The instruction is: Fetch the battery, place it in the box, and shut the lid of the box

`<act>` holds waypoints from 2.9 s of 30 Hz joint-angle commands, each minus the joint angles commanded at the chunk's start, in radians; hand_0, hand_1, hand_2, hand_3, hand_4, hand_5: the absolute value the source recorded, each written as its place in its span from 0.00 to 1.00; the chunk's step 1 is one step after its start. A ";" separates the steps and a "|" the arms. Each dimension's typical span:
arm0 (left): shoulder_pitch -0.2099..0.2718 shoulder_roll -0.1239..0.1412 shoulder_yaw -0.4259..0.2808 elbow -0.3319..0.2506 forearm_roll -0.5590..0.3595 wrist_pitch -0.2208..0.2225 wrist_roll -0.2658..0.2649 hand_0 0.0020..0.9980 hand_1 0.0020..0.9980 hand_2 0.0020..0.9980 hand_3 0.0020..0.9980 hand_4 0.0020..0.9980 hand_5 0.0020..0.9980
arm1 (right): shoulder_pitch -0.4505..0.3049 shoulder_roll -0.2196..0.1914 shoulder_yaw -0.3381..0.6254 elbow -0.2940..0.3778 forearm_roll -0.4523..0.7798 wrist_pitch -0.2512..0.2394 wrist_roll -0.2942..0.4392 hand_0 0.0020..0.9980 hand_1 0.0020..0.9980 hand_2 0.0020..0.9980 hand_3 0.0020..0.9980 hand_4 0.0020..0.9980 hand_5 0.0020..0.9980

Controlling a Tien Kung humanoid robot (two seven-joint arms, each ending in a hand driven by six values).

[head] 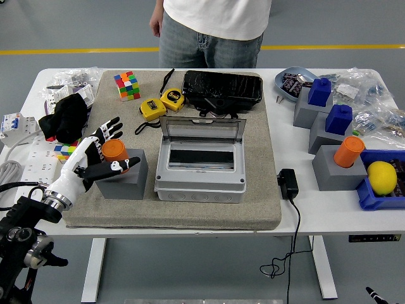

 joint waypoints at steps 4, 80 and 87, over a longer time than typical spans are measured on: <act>0.002 0.001 -0.006 0.022 -0.012 0.004 -0.007 0.96 0.96 0.91 0.89 1.00 0.06 | -0.003 -0.003 -0.004 0.000 0.003 0.001 0.002 0.80 0.73 0.72 0.76 1.00 0.99; -0.033 -0.004 0.132 0.015 -0.022 0.297 -0.073 0.08 0.05 0.14 0.16 1.00 0.00 | 0.003 -0.001 0.059 -0.009 -0.023 0.005 -0.001 0.80 0.73 0.72 0.76 1.00 0.99; -0.038 -0.005 0.148 0.022 -0.033 0.330 -0.087 0.06 0.03 0.13 0.15 1.00 0.00 | 0.002 -0.002 0.062 -0.010 -0.025 0.006 0.000 0.80 0.73 0.72 0.76 1.00 0.99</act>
